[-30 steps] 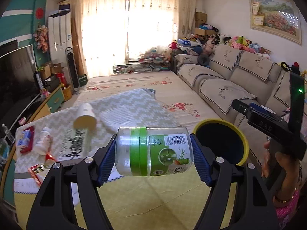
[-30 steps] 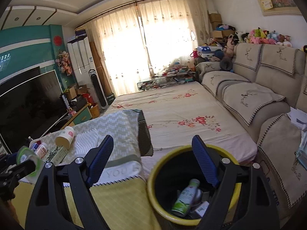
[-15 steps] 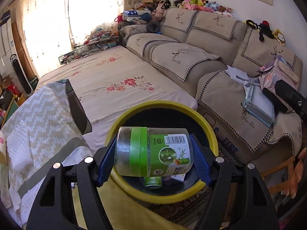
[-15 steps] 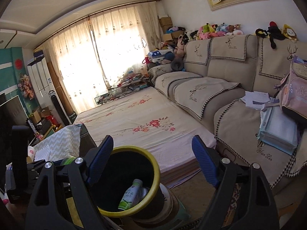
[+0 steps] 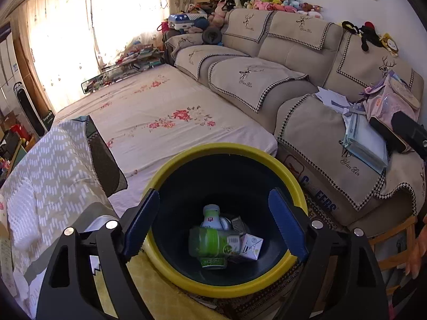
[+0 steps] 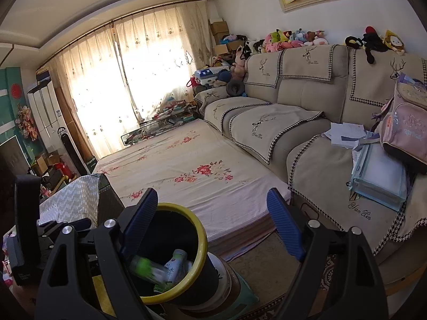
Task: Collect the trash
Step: 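Carry the green-lidded jar with the left gripper into the bin and release, then reach the right gripper to the white paper cup and grasp its rim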
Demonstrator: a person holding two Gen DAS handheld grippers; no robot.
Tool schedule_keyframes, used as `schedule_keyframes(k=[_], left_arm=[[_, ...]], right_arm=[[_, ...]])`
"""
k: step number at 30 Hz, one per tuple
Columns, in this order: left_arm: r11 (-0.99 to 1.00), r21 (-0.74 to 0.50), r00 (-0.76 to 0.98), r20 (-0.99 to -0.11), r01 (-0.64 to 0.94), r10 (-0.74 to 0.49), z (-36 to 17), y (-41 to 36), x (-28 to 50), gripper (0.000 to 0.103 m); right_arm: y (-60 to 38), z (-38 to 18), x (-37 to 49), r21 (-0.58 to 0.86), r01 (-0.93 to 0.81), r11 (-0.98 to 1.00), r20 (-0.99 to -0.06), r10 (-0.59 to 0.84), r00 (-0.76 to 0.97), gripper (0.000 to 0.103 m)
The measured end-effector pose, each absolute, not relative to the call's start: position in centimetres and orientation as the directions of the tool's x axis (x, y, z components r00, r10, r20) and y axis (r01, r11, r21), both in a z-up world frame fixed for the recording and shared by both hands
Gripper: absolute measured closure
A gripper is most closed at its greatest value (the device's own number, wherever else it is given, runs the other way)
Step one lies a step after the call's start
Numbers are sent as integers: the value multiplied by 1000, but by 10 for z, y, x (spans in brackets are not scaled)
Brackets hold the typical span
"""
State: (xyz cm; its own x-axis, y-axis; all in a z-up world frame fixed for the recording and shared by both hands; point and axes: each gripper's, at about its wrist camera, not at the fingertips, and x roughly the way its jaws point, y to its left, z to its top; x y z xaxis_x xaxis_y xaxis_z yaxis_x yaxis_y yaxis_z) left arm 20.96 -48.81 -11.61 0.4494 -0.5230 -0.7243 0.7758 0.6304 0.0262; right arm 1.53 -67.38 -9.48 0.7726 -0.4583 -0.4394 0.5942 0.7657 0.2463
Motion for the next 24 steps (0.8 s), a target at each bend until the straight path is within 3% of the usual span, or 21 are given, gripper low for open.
schedule_keyframes(k=[6,13,22,24], left_arm=[[664,0,509,-642,748,-573,-80,-429,201,13],[794,-64,664,-511,605,-547,-44,-285,207,10],[967,-65,885,-391,246,-252,-35,-66,237,9],[984,-65,914,-365,167,-179,-39,-29,246,9]], right_arm=[[-649,-87,32,224,557,800,-442,-426,789,24],[-597,-84,79,201,426,882,-488,-288,824,24],[-480,-78,166,196,135,971,-541,-8,841,24],[-446,-75,185,193,55,980,-537,59,841,29]])
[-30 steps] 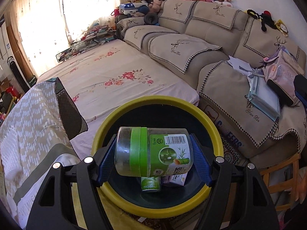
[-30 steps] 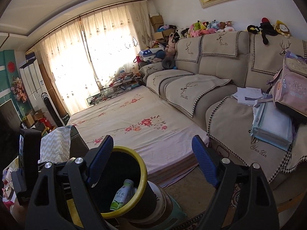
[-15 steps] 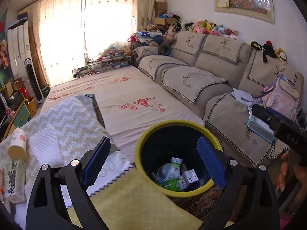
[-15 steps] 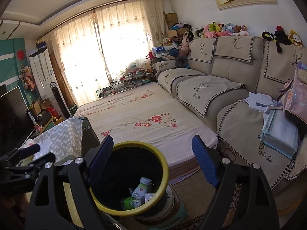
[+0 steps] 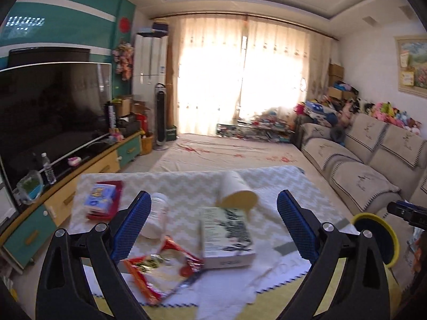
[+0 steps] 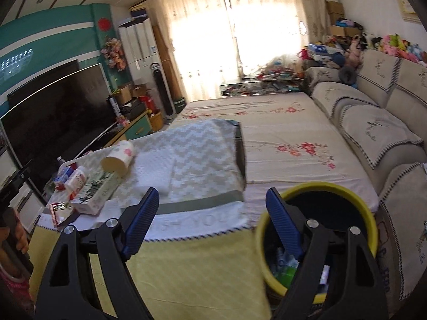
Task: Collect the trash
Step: 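Reach the right gripper to the white paper cup and grasp its rim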
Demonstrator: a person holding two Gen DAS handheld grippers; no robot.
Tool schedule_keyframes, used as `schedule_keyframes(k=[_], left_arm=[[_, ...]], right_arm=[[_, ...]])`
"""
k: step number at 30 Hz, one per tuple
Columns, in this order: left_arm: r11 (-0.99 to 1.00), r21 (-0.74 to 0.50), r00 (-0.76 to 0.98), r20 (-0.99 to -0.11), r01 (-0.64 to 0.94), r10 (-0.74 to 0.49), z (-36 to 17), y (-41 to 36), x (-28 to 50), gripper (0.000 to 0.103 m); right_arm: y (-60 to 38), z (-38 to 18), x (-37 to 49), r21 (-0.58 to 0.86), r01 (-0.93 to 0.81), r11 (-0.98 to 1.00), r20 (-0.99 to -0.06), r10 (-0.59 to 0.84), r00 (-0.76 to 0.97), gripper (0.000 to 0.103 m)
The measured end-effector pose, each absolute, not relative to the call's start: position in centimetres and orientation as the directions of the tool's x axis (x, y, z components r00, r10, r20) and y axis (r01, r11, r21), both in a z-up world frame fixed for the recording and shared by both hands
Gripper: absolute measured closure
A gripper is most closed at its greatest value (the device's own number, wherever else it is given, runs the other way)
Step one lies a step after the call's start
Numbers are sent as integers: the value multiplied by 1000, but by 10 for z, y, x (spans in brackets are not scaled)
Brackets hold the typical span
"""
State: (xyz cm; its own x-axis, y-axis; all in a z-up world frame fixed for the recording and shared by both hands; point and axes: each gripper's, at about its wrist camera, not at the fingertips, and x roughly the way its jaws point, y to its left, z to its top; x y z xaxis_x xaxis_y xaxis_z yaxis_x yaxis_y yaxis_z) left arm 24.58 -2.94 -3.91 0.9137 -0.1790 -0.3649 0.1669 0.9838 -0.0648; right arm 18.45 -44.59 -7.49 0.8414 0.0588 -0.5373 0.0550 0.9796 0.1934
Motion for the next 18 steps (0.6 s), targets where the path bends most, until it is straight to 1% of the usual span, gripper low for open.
schedule_keyframes(k=[1,4,6,7,9,10,12,15,17,18], left_arm=[[989,-63,922,-359,133,-147,-41,-13,253,9],[996,-70,939,-335,50,-70,-54,26,263,9],[995,-101,942,-329,25,-57,-65,41,265,9],[994,-112,943,-328,19,-55,-71,45,265,9],[995,-102,934,-355,10,-46,-79,40,266,9],[995,-102,929,-366,17,-53,-81,37,267,9],[993,-117,930,-361,29,-70,-84,34,267,9],[989,-141,928,-363,31,-81,-84,32,263,9],[988,-152,929,-360,38,-91,-84,30,262,9],[988,-146,929,-359,41,-91,-85,29,261,9]], right_arm=[[-430,-73,195,191,19,981,-538,88,839,30],[-378,-73,230,164,-86,983,-553,164,817,40],[-350,-74,252,121,-132,984,-575,178,799,51],[-335,-77,265,101,-156,983,-590,185,786,54],[-314,-81,287,83,-186,979,-611,197,767,64],[-305,-84,298,73,-197,978,-620,199,759,65],[-297,-91,315,54,-208,977,-637,194,746,68],[-283,-101,338,9,-213,977,-644,169,746,72],[-276,-108,353,6,-222,975,-659,170,733,76],[-273,-112,359,4,-223,975,-665,170,727,76]])
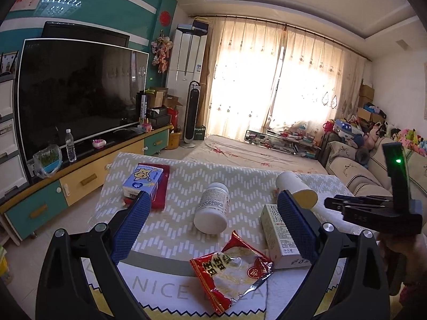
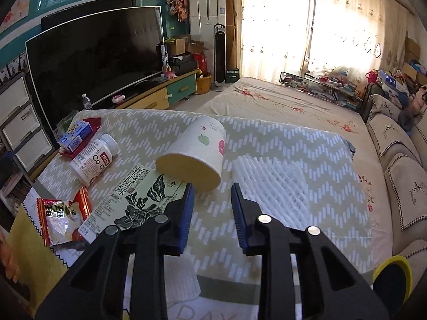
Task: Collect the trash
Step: 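Reach the right gripper to the white paper cup and grasp its rim, then carry the paper cup with the right gripper into the bin and release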
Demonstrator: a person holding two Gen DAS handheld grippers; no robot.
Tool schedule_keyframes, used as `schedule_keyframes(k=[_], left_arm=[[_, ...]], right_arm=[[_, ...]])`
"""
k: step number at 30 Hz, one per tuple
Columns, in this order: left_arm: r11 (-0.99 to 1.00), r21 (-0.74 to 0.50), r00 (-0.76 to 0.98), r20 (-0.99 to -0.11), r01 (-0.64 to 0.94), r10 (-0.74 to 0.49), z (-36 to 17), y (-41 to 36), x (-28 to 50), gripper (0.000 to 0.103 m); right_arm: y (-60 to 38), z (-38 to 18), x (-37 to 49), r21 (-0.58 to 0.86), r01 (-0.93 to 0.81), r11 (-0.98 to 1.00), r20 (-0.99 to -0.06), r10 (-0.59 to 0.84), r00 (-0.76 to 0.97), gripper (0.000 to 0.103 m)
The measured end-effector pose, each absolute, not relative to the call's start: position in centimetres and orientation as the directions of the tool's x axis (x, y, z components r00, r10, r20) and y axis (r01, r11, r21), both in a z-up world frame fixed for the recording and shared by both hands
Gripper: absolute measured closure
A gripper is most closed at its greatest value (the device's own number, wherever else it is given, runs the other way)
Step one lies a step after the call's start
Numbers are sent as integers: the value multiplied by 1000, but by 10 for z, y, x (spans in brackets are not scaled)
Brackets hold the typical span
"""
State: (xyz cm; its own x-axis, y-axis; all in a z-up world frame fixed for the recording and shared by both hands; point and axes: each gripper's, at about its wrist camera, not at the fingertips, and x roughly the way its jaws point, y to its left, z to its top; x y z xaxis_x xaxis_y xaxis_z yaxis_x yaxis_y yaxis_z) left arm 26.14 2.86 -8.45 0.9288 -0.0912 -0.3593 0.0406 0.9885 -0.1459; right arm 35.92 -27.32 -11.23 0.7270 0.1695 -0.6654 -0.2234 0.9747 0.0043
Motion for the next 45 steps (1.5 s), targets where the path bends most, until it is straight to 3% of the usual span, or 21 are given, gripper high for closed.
schedule_keyframes(k=[4,13,22,30,36,41,45], left_arm=[[990,-135,929,-358,47,-93,-85,25,260,9],[988,-144,925,-367,52,-102,-86,24,261,8],[987,-148,924,-368,55,-106,-87,24,262,8],[987,-145,925,-363,65,-114,-89,19,260,8],[989,-129,926,-359,72,-114,-89,15,259,8],[990,-115,927,-358,77,-114,-90,12,258,8],[992,-102,925,-363,78,-110,-91,9,258,8]], right_arm=[[-263,-123,382,-16,-208,978,-679,142,721,77],[-253,-132,419,-23,-185,983,-696,117,709,98],[-271,-94,422,82,-145,986,-642,164,749,98],[-349,-53,338,245,-92,965,-536,214,817,98],[-434,-56,247,229,74,971,-514,56,856,98],[-507,-90,198,157,287,945,-591,-143,794,98],[-554,-130,182,144,407,902,-674,-212,708,98]])
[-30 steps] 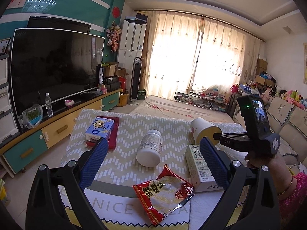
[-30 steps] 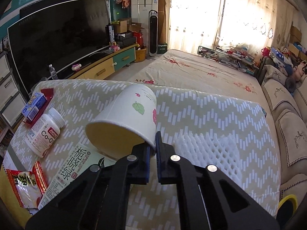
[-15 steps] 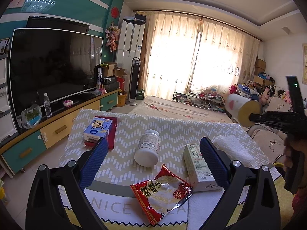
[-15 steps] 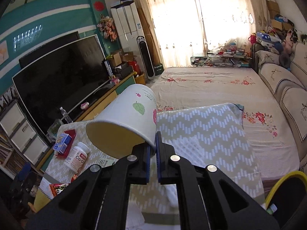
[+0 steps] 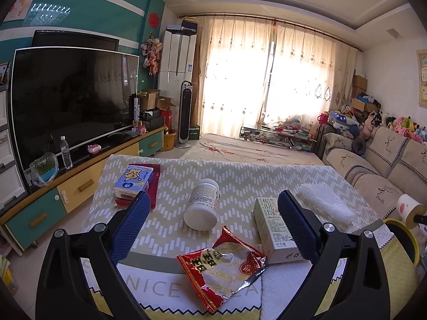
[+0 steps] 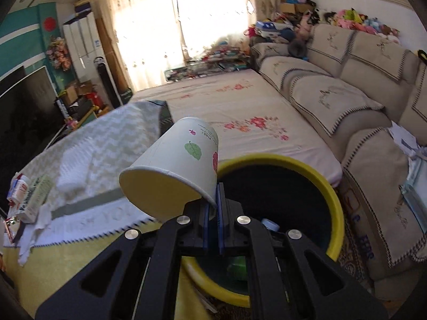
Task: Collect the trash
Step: 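Carry the paper cup with the right gripper into the bin and release, then reach the left gripper to the printed tea box and grasp it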
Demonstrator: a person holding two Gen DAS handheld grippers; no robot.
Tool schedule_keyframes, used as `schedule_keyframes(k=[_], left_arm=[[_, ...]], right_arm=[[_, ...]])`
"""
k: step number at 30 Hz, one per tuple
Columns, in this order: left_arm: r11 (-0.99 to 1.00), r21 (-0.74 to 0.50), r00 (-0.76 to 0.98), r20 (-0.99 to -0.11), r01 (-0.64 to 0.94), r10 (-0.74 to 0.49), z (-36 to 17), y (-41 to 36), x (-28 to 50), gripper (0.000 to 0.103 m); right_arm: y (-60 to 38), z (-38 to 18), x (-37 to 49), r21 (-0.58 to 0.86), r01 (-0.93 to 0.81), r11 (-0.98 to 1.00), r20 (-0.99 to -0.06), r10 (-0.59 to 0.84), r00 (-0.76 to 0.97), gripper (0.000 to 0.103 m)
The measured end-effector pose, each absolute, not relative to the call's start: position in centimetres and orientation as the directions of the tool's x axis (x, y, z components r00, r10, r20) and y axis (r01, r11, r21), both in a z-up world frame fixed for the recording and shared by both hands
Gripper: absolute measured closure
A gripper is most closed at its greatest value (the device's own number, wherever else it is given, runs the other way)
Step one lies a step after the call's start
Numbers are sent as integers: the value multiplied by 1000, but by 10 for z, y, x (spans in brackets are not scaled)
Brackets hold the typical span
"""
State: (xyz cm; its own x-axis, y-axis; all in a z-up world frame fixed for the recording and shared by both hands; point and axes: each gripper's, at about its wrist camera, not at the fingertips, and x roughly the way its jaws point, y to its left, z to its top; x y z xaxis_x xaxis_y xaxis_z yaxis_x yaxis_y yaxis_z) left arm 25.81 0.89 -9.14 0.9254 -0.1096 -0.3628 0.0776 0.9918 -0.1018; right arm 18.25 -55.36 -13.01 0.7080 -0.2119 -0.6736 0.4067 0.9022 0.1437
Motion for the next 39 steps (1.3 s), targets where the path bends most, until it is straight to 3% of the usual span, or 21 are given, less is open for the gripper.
schedule_keyframes(k=[7,8,9,11,16,21,25,30,34,39], left_arm=[[993,-89,924,-368,78,-106,-94,7,260,8],[993,-86,923,-369,79,-105,-94,6,260,8],[993,-83,923,-370,80,-105,-94,6,261,8],[993,-80,924,-368,82,-106,-94,5,260,8],[993,-82,923,-367,88,-112,-94,5,260,8],[993,-67,923,-367,98,-116,-94,1,259,8],[993,-58,923,-366,100,-114,-94,-1,259,8],[993,-50,921,-372,106,-118,-95,-3,259,8],[994,-26,918,-382,109,-111,-98,-8,260,8],[985,-77,875,-451,155,-173,-97,-26,267,7]], right_arm=[[-595,-175,182,171,516,839,-753,-226,618,96],[-598,-175,182,175,527,832,-755,-230,614,89],[-601,-177,183,171,540,824,-761,-237,603,72],[-606,-178,183,174,557,812,-760,-249,600,60],[-604,-154,172,263,542,798,-699,-230,677,60],[-556,-88,193,366,368,855,-486,-162,859,51],[-504,-55,230,367,211,906,-379,-62,923,50],[-435,-48,263,267,83,960,-339,13,941,47],[-406,-62,269,158,69,985,-366,-7,931,45],[-415,-66,268,199,102,975,-376,-21,926,41]])
